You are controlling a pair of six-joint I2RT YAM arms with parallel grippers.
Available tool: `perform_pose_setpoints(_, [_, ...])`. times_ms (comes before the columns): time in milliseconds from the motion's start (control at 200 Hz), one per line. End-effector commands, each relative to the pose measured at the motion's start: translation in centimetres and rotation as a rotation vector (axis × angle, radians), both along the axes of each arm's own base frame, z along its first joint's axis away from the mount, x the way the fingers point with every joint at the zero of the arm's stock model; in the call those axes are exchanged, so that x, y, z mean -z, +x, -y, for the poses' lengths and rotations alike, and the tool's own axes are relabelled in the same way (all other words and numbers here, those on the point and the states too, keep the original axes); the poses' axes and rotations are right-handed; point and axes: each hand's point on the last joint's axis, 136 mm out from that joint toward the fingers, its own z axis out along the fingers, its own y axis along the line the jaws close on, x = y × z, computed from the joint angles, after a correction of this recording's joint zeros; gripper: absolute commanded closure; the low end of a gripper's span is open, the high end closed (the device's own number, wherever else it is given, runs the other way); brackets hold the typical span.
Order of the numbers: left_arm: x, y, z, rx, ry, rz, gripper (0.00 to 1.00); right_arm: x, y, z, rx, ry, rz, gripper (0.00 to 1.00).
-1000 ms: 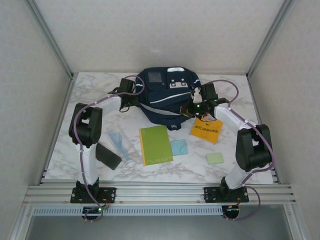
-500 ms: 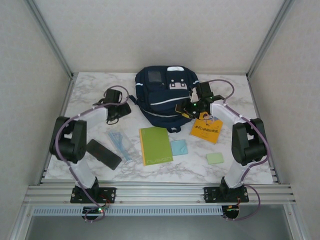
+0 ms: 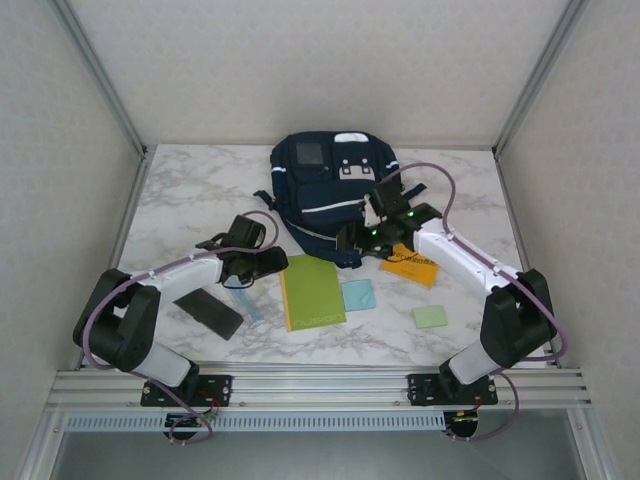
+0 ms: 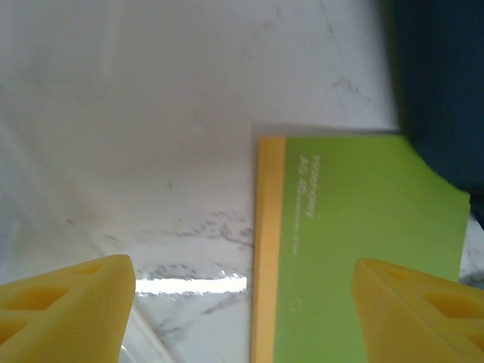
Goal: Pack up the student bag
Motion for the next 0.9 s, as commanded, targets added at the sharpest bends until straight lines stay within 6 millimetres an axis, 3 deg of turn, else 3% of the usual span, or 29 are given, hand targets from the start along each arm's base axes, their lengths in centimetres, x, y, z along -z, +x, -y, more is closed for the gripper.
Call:
perform_pose_setpoints(0, [-0.1,-0.7,2.5,0.050,-0.131,-0.012,0.27,2.6,-1.7,-1.1,0.021,-0.009,-0.047,0.48])
perform_pose_setpoints(235, [1.5,-0.9,4.5,0.105,-0.201,-0.019,0.31,7.3,-0.8,-4.0,0.090,-0.002,-0.043,0.66])
perform_pose_setpoints(506, [4.5,-2.0,3.7,0.125,-0.135,-0.086,0.38,11.4,-0.5,-3.5,0.166,-0.055,-0.084,0.73])
perform_pose_setpoints(666, [4.6,-2.0,5.6,0.184,-0.230,-0.090,0.43,13.8,-1.1,-3.7,0.178,-0.094,-0.125,0.77])
perform_pose_setpoints(896, [3.4,-2.0,8.4,0.276,-0.316,-0.054,0.48,15.6,-1.3,-3.9,0.193,-0.109,-0.161,0.79])
